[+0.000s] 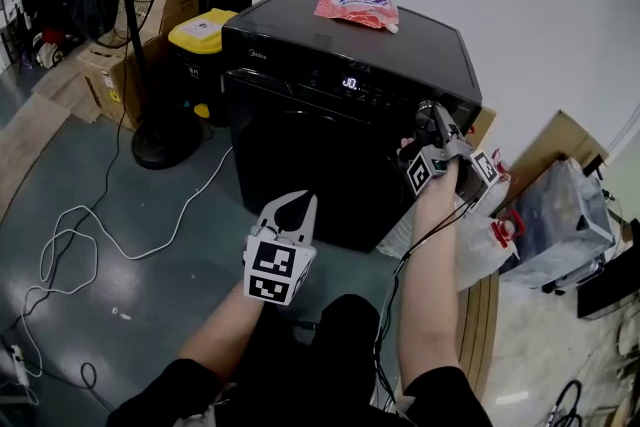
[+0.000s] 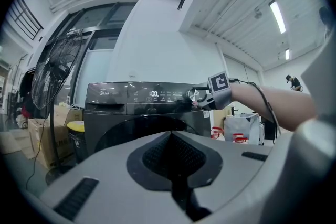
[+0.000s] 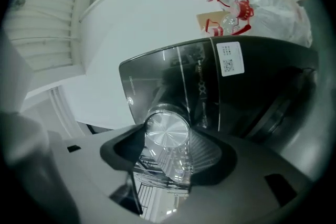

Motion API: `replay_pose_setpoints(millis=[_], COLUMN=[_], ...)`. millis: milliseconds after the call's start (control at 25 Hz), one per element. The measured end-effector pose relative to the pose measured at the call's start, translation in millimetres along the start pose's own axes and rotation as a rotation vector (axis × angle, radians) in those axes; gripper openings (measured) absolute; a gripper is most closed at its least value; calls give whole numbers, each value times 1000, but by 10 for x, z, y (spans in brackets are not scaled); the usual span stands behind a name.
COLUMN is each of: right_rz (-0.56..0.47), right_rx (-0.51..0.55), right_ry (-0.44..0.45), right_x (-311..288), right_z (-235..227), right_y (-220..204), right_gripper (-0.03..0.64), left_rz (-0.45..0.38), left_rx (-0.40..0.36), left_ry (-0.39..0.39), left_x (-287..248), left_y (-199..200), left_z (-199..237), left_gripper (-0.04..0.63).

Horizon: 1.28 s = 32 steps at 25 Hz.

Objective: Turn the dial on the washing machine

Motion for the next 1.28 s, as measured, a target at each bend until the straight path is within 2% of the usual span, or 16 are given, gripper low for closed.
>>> replay_pose_setpoints(millis=[160, 320, 480, 600, 680, 840, 960, 1080, 1200, 1240, 1280], right_rz=[6, 60, 95, 86, 62, 5, -19, 13, 19, 5, -7], right_rx=[-73, -233, -323, -433, -437, -324, -192, -10, 302, 409, 506], right_ry=[37, 126, 182, 234, 253, 223, 183, 170, 116, 84, 60], right_x=[3, -23, -54, -62, -53, -4, 99, 283, 557, 652, 739], right_z=[-10, -6, 12, -8, -14, 0, -69, -167, -311, -394, -465], right_y=[3, -17, -25, -20, -10, 0, -71, -281, -494, -540, -595], right_gripper=[272, 272, 272, 272, 273, 275, 272, 252, 110, 16, 0], left_rz=[9, 12, 12, 17, 19, 20, 18, 15, 15, 14, 14], left_rx=[4, 3, -2, -6, -8, -9, 1, 9, 24, 30, 36], left_ry=[-12, -15, -23, -23, -22, -9, 2, 8, 17, 20, 21], left_x=[-13, -19, -30, -33, -18, 32, 49, 43, 22, 16, 13], left_y=[17, 5, 28, 17, 15, 3, -15, -30, -79, -92, -98], left_z=[-50, -83, -129, -127, -133, -81, -18, 38, 101, 120, 134], left_gripper=[7, 6, 6, 7, 6, 6, 6, 6, 6, 6, 6])
Point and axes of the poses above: the fingertips, and each gripper's own axes: x backward along the fingers, z to its left, y out of its top, the point moved 1 cm from there along x, backward along the fingers, and after that the axes turned 6 degrees about -y, right-handed, at the moved point
